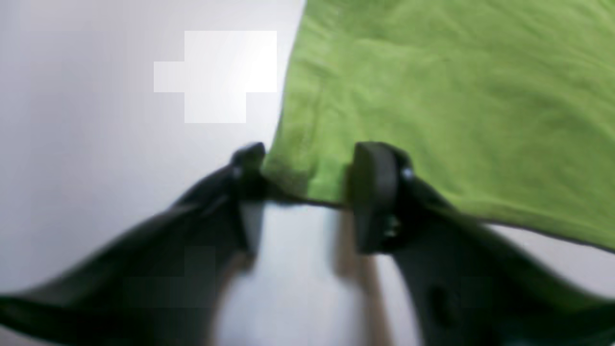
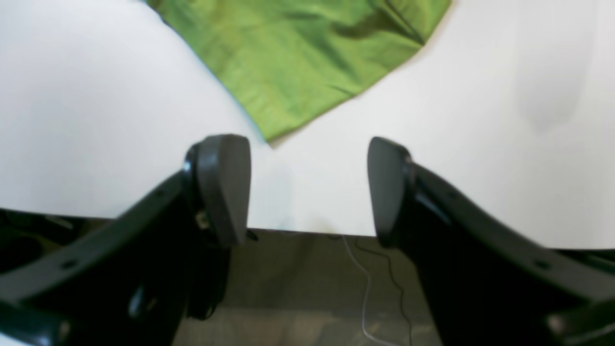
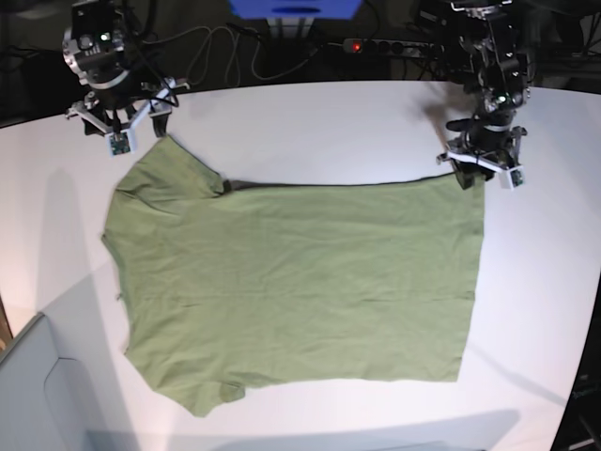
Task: Fold the T-shirt properly
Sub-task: 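Move both grippers down to the shirt's shoulder corners by the collar, then close both grippers on the shoulder corners and lift the shirt edge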
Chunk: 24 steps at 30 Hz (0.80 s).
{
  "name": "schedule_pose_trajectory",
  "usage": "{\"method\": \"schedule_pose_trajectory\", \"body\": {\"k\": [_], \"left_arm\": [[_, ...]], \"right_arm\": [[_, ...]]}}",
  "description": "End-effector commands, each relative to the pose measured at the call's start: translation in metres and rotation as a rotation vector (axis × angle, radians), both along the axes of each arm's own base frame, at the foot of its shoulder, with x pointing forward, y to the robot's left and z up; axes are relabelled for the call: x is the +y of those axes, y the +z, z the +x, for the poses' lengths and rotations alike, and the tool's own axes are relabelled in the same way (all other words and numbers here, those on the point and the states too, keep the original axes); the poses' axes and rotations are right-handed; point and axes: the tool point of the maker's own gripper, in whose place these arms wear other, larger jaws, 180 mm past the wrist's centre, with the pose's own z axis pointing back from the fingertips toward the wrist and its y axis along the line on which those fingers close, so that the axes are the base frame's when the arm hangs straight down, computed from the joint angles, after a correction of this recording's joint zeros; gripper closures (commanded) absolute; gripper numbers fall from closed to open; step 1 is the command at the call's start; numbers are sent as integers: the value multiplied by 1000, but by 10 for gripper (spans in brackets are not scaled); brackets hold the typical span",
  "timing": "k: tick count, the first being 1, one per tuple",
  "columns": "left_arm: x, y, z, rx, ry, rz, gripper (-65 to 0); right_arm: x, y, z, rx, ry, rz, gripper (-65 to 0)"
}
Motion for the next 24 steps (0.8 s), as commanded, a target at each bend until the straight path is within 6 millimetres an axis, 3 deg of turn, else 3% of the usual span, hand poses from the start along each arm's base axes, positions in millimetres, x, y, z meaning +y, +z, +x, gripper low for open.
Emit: {"method": "schedule_pose_trajectory", "body": {"k": [1,6,13,17,20,24], "left_arm": [[0,-2,-5,24,-1,-7,-179],[2,-2,-5,24,1,-3,0],[2,-2,-6,25,1,-3,0],[1,-2,-6,25,1,-4,0],[1,-3,-6,25,1,-6,0],[1,-3,-6,27,0,-1,0]], "right_arm": [[-1,8,5,-35,12,-8,-365],[3,11,13,-60,4,6,-364],[16,13,25,-87,-5,47,-368],[27,-12,25,-31,21,72,-369],[21,-33,24,18,-3,68,-369],[16,-46,29,42,-16,62,-369]]}}
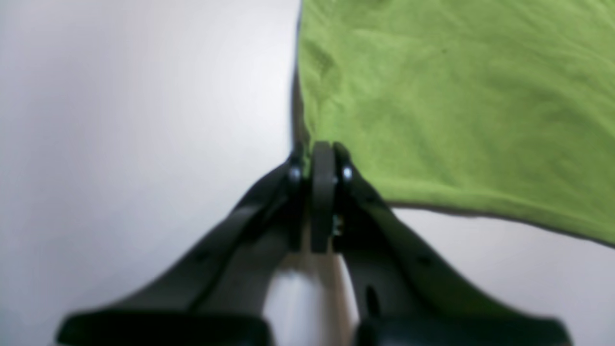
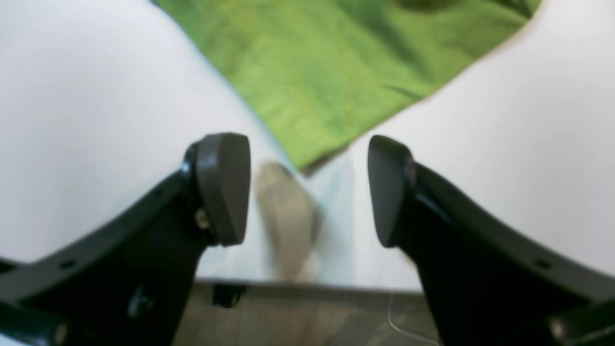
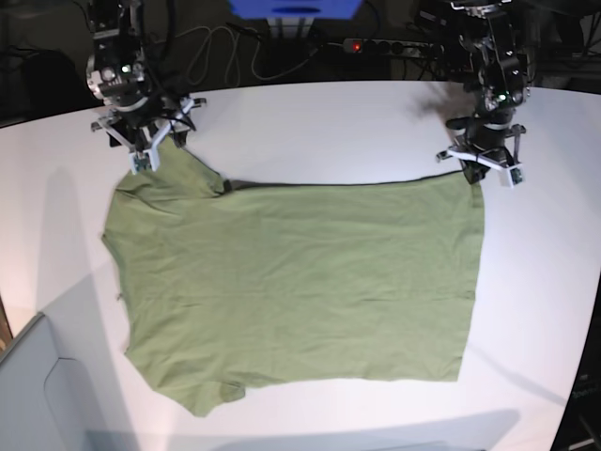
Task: Fold the T-shirt properly
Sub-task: 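Close both grippers on the shoulder corners and lift the shirt edge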
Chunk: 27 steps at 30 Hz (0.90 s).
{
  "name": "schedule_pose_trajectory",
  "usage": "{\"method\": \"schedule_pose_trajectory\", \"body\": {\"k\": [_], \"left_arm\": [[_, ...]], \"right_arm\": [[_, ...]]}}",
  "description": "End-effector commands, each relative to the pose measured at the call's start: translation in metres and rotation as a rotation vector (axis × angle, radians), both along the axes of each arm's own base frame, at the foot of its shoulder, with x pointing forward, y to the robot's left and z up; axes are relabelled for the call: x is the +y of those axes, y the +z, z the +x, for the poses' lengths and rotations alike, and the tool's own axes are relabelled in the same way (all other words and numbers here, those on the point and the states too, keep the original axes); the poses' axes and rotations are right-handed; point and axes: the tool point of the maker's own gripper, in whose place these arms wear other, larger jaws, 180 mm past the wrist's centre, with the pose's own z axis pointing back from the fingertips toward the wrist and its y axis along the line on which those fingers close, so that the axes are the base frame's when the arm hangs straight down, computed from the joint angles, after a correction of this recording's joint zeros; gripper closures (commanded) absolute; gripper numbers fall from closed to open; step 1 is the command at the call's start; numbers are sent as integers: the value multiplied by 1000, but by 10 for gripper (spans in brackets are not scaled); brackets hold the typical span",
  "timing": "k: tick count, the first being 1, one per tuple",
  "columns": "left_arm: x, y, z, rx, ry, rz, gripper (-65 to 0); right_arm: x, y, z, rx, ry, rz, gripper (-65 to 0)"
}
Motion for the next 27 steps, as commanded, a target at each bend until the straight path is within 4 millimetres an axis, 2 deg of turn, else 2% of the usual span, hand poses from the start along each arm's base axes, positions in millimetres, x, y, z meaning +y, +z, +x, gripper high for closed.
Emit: {"method": "schedule_pose_trajectory", "body": {"k": [1,6,12,14,19,23,27], "left_arm": [[0,-1,-3,19,-5,5,0],[0,-1,-4,20,-3,5,0],[1,-1,-4,20,-4,8,0],[1,-1,-4,20,-4,8,0],[0,-4,-8,31,-3,6,0],[0,-4,-9,31,-4,7,0],[1,-3,-12,35,-8,10,0]], "right_arm": [[-3,4,4,-23,4,-8,-369],[-5,-6,7,-29,-4,-2,-365],[-9,-29,-7,33,-17,-2,-354],[-9,-33,-10,47,-15,-1,-294],[-10,-33,-11,48,-18,-3,-9],[-10,-32,-17,54,-17,-3,-2],[-3,-14,-18,13,4,2,-1]]}}
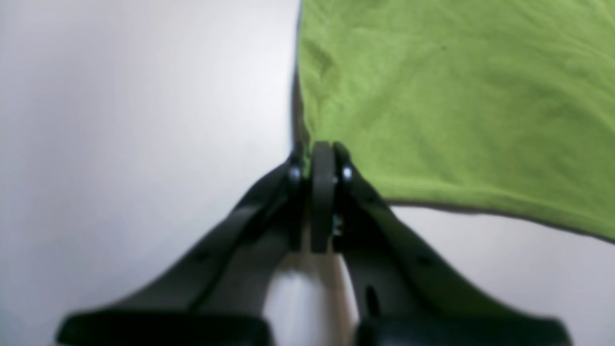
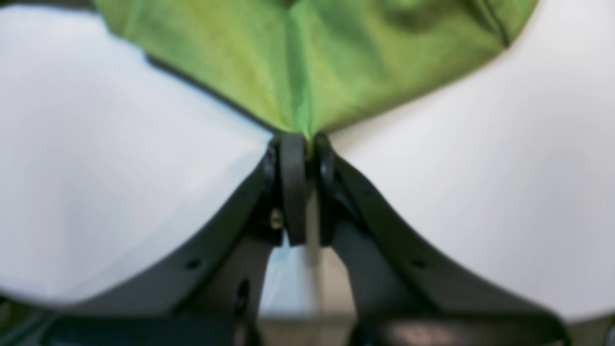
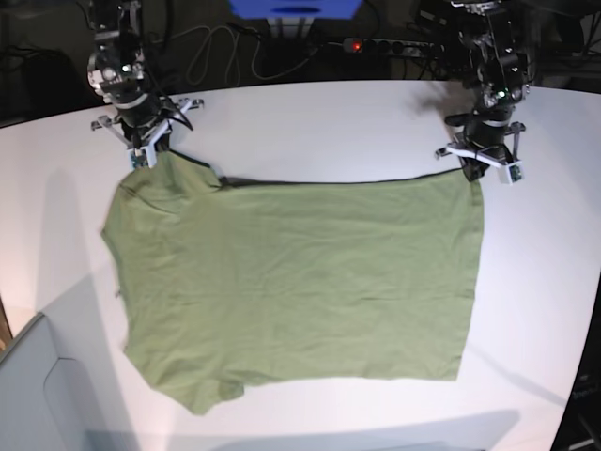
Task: Fold the T-shirt properly
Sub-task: 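Close both grippers on the shoulder corners and lift the shirt edge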
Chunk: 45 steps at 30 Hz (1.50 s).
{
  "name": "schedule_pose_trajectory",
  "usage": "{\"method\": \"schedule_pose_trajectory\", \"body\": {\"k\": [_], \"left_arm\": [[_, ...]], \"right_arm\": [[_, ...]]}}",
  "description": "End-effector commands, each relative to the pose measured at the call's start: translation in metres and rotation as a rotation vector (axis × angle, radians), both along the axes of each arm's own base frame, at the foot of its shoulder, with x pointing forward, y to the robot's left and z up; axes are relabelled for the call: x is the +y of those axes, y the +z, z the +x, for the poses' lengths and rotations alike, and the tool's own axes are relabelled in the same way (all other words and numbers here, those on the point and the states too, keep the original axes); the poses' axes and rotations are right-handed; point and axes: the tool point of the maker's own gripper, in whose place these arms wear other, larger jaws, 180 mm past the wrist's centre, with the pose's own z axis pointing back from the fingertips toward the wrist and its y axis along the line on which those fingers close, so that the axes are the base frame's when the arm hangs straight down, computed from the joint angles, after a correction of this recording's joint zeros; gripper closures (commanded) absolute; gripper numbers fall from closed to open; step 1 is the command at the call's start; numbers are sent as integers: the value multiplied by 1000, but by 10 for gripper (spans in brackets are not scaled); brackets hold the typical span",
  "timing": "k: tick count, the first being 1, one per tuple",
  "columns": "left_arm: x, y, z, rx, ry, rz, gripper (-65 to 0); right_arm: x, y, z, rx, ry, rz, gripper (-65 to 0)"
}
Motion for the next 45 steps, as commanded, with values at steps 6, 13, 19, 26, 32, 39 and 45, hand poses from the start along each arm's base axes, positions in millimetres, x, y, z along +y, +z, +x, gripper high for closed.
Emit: {"method": "schedule_pose_trajectory", "body": {"k": [6,13,19,26,32,39,45], "left_arm": [[3,-6,-15,50,-3,6,0],[15,18,-29,19,19,50,0],[7,39,-40,-1,-21,83,0],[-4,53,-54,-8,-47,97,0],[7,60,-55,-17,-25,117,0],[13,72,-31,-79,-13,133,0],[14,82,-6,-143,-1,125,0]], "right_arm": [[1,34,-9,-52,60,-57,-1],[-7,49,-16,-73,95,-159,-1],[-10,53,-16,-81,102,-185,-1],[-3,66,-18,-138,119,-169,-1],[4,80,-5,-212,125,-152,-1],[4,95,28,-298,114,-155,-1],[1,101,55,-350,103,-161,-1]]}}
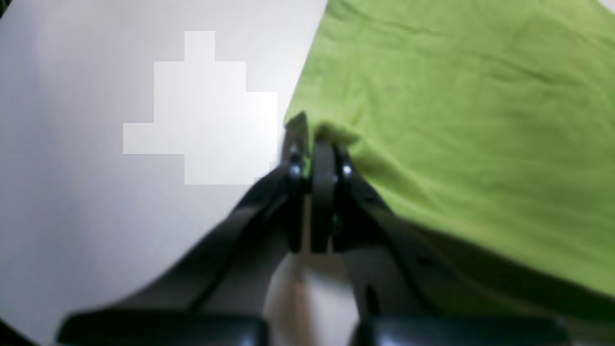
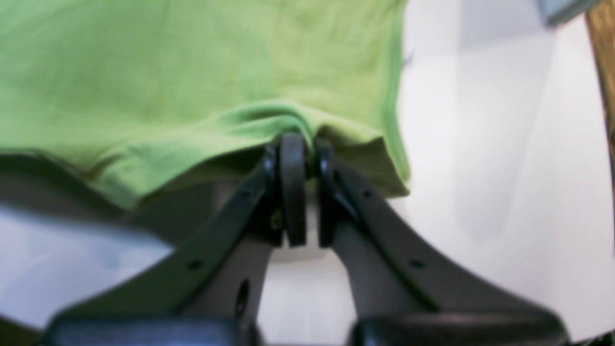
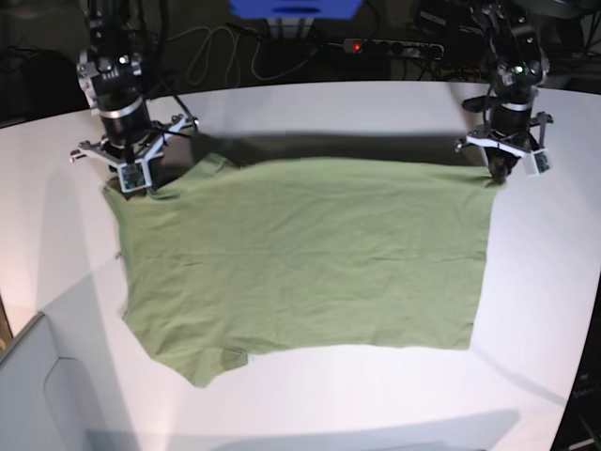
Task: Fold the T-shirt properly
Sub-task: 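Close both grippers on the shoulder corners and lift the shirt edge, then hold the lifted shoulder edge with both grippers, adjusting the grip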
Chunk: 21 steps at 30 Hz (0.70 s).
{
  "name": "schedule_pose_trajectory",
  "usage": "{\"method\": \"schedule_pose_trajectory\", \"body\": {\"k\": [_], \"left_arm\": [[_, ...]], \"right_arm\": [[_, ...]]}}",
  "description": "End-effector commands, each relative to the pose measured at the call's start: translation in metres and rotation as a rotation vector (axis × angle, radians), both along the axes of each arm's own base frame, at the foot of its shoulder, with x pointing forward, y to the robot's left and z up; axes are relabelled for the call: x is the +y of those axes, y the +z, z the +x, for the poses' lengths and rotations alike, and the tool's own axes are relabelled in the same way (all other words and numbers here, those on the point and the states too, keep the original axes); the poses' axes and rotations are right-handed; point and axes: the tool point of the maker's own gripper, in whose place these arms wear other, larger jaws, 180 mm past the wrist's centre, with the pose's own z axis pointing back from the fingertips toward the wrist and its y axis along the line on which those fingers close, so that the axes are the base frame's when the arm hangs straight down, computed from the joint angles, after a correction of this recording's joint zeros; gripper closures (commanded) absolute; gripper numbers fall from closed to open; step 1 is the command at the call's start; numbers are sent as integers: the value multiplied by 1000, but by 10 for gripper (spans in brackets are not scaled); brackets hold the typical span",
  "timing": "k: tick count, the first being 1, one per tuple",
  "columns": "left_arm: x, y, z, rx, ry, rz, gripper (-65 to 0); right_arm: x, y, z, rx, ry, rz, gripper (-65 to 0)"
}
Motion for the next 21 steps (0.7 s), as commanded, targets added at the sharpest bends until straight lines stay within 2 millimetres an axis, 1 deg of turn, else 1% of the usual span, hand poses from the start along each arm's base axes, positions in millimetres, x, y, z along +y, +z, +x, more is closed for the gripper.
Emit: {"method": "schedule_pose_trajectory", "body": {"k": [1,5,11,15,19,21], "left_arm": [[5,9,9,-40,5,17,0],[11,4,25,-53,22,1,0],[18,1,45,-74,44,-21,0],[19,2,53,-89,51,-28,0],[18,6,62,-107,48,-32,0],[19,4,66,-107,52,-40,0]], "right_arm": [[0,5,6,-27,14,-6,-1],[-5,-5,21,-21,2,-9,-1],[-11,-7,45,-40,-11,-14,-1],[-13,-7,59,-51,-19,-13,-1],[-15,-16,62,-31,-25,-11,-1],[-8,-22,61,-16,-9,-6,-1]]}}
